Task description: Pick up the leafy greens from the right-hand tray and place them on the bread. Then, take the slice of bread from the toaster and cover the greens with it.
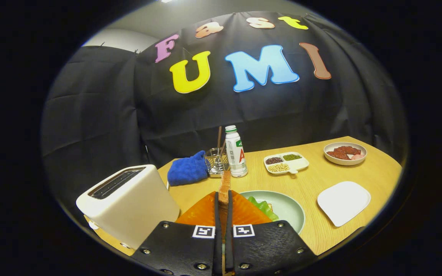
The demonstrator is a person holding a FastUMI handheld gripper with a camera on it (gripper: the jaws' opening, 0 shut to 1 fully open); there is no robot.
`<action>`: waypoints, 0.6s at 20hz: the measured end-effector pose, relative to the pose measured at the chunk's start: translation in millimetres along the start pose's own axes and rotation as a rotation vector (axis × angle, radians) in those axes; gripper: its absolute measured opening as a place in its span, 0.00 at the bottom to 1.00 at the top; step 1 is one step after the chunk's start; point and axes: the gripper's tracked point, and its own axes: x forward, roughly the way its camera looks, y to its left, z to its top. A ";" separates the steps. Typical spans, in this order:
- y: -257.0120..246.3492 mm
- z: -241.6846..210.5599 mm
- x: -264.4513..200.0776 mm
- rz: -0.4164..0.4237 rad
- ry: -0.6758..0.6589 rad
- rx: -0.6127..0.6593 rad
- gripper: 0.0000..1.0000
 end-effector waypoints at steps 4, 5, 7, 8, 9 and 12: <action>-16.9 -4.2 0.3 -0.033 0.015 -0.030 0.03; -20.8 -5.7 0.9 -0.044 0.022 -0.041 0.03; -23.8 -9.3 0.5 -0.033 0.030 -0.054 0.06; -26.3 -10.5 -2.2 -0.026 0.037 -0.052 0.08; -30.7 -11.8 -3.1 -0.025 0.039 -0.046 0.10; -48.0 -19.0 -0.5 -0.049 0.065 -0.027 0.17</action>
